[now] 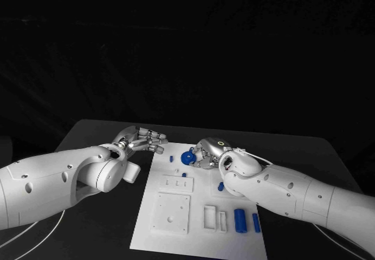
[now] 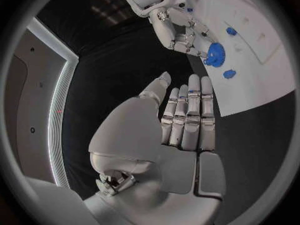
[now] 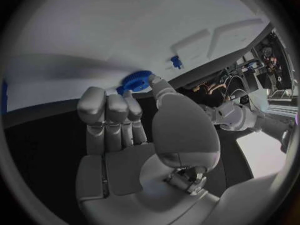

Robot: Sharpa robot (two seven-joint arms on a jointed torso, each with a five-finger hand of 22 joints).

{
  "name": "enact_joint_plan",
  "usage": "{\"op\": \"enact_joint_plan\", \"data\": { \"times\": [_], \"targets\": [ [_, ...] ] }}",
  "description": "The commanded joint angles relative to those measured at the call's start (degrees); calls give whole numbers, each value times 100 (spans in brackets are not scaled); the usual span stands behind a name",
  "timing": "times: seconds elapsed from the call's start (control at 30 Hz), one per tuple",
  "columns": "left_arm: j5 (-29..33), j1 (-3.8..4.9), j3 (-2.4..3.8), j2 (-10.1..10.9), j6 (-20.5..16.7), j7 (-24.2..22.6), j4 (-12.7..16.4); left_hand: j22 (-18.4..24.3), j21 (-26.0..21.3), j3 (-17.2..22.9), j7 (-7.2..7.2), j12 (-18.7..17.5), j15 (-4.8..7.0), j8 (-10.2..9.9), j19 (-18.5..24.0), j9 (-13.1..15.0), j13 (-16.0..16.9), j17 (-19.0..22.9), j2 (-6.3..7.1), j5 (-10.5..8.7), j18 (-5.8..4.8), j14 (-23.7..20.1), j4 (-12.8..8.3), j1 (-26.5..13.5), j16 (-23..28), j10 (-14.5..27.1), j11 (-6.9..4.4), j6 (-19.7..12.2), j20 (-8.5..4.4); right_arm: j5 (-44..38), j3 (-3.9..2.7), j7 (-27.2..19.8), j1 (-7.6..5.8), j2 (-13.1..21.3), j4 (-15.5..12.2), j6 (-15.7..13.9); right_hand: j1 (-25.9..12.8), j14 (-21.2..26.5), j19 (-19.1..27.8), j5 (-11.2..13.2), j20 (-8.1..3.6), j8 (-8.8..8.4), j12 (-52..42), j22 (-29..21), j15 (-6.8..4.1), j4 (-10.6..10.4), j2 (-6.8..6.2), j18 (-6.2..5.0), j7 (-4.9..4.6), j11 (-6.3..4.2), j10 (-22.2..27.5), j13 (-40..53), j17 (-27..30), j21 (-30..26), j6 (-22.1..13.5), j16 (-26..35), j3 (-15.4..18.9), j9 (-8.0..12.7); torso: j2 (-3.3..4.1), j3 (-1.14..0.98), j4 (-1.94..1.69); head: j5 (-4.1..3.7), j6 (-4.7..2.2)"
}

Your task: Assemble the parts on the task board

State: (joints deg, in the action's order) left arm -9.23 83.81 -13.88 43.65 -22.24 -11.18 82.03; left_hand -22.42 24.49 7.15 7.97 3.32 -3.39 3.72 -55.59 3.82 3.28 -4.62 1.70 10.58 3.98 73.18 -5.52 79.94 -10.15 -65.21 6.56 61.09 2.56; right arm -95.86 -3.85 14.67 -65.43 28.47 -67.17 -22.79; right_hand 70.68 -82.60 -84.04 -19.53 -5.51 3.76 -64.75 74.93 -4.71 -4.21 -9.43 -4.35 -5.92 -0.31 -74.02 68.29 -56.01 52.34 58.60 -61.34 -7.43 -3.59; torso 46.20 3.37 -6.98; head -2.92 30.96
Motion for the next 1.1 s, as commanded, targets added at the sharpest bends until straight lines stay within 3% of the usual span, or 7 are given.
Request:
{"op": "enact_joint_plan", "data": {
  "times": [0.03,0.33,0.57,0.63,0.77,0.97,1.1],
  "targets": [
    [-16,4,4,-5,82,-17,8,2,-31,4,-9,5,-29,-11,-7,0,8,9,-16,36,25,-22,-27,-22,13,33,12,-42,3,82,1,-46,4,30,-25,119,-62,-4,-277,-37,22,-19,-3,650,48,-39,6,-81,5,16,0,-3,1,-4,28,24,2,0,0,0,-6,-10,3],
    [-16,4,4,8,80,-13,12,1,-34,7,-5,5,-29,-13,-9,-2,8,10,-14,34,26,-22,-30,-24,14,41,14,-55,3,205,1,-61,6,189,-163,-12,-49,-6,-277,-127,18,-17,-15,648,43,-83,11,-80,13,11,-9,5,-3,-8,63,19,-18,0,-3,0,2,-15,0],
    [-16,4,4,35,70,-19,3,1,-34,7,-5,5,-29,-13,-9,-2,8,10,-14,34,26,-22,-30,-24,14,41,14,-55,3,450,-40,-280,6,522,-517,-486,-43,-8,-285,-120,14,-19,-30,653,39,-82,2,-78,21,4,-25,15,-9,13,96,11,-45,1,-8,0,14,-51,-21],
    [-16,4,4,41,70,-21,4,-4,-35,12,-5,5,-29,-10,-10,0,8,10,-13,34,28,-22,-38,-18,15,41,14,-55,3,583,-85,-420,6,639,-621,-584,-26,-7,-283,-105,13,-19,-22,652,39,-70,0,-77,18,5,-20,10,-4,11,98,17,-58,1,-8,-3,20,-70,-37],
    [-16,4,4,59,78,-32,-3,-4,-35,12,-5,5,-29,-10,-10,0,8,10,-13,34,28,-22,-38,-18,15,41,14,-55,3,1133,-257,-899,5,989,-874,-623,102,0,-267,-122,16,-20,-25,650,41,119,55,-75,11,10,-17,17,22,-5,135,42,-126,2,-7,-10,31,-115,-55],
    [-22,4,4,83,103,-64,-29,-17,-27,26,-17,7,-18,-8,-7,1,8,9,-21,30,25,-15,-49,-12,11,-43,-10,-21,-5,1903,-511,-1544,1,1561,-1148,-215,131,-1,-242,-359,14,-22,-15,652,39,724,218,-62,6,6,9,21,1,1,169,42,-84,3,-14,-46,125,-159,-68],
    [-49,3,4,91,128,-82,-35,-33,-12,57,-32,10,5,-7,-2,2,7,6,-47,30,18,-6,-53,-4,4,-254,-73,4,-19,2138,-606,-1798,-1,1839,-1138,90,118,-2,-233,-498,10,-18,-13,657,43,999,315,-42,4,6,13,20,-33,34,199,28,28,1,-14,-71,169,-207,-72]
  ]
}}
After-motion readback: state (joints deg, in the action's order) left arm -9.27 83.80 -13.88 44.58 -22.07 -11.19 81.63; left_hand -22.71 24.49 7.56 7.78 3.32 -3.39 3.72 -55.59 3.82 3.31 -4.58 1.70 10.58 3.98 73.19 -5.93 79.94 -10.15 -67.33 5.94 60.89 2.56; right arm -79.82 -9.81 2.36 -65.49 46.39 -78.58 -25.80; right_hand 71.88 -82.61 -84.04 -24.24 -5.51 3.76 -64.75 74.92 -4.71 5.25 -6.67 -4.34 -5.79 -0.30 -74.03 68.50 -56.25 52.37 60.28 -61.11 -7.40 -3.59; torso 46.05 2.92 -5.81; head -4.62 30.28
